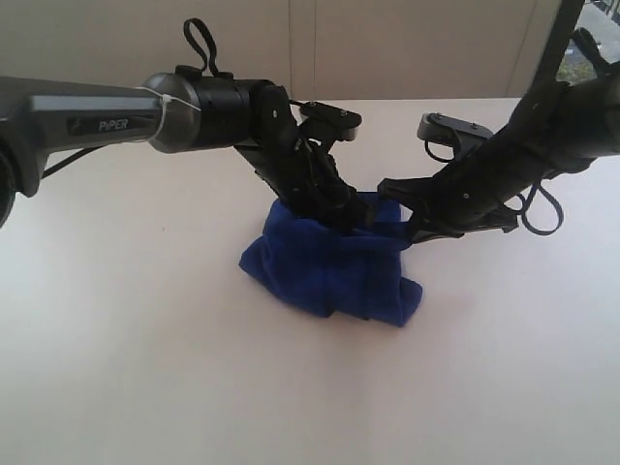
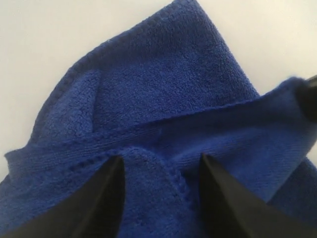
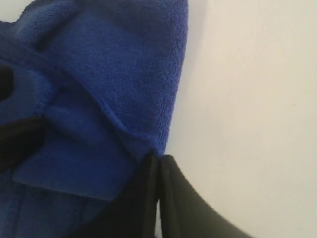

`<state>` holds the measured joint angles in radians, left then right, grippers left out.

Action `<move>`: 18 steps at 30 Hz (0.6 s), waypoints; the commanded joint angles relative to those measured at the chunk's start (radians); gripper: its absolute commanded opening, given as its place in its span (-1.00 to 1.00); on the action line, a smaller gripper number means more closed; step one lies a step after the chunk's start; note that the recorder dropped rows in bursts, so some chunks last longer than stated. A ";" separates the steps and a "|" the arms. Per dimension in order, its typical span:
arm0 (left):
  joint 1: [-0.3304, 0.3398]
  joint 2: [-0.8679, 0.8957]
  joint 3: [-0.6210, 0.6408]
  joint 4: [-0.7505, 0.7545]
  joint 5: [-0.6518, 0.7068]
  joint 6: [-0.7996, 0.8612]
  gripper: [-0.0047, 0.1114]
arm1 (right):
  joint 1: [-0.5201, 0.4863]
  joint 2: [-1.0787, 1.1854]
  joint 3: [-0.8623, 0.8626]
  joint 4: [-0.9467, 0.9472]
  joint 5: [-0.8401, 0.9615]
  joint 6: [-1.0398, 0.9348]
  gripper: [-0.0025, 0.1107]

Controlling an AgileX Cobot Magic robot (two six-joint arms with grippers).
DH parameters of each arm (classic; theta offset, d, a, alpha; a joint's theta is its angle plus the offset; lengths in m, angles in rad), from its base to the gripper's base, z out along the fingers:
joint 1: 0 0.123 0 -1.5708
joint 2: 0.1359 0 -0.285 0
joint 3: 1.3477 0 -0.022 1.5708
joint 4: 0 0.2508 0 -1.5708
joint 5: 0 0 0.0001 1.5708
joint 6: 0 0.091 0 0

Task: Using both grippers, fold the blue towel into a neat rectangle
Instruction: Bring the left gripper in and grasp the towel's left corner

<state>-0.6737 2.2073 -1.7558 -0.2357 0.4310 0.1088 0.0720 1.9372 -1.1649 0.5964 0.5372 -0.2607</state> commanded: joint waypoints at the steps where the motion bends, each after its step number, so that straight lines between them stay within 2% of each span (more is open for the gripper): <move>1: -0.006 0.010 -0.003 0.000 0.012 0.029 -0.01 | -0.026 0.002 0.002 -0.005 -0.003 0.002 -0.96; 4: -0.008 0.017 -0.003 0.009 0.006 0.033 -0.03 | -0.029 0.002 0.002 -0.002 -0.003 0.002 -0.96; 6: -0.008 0.017 -0.003 0.012 0.004 0.053 -0.12 | -0.029 0.002 0.002 0.000 -0.003 0.002 -0.96; 8: -0.008 0.017 -0.003 0.022 0.004 0.053 -0.31 | -0.029 0.002 0.002 0.000 -0.003 0.002 -0.96; 13: -0.008 0.017 -0.003 0.066 0.004 0.053 -0.92 | -0.029 0.002 0.002 0.002 -0.003 0.002 -0.96; 18: -0.008 0.013 -0.003 0.063 -0.027 0.049 -0.92 | -0.029 0.002 0.002 0.002 -0.001 0.002 -0.96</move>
<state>-0.6759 2.2231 -1.7558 -0.1751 0.4101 0.1599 0.0513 1.9386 -1.1649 0.6021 0.5372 -0.2607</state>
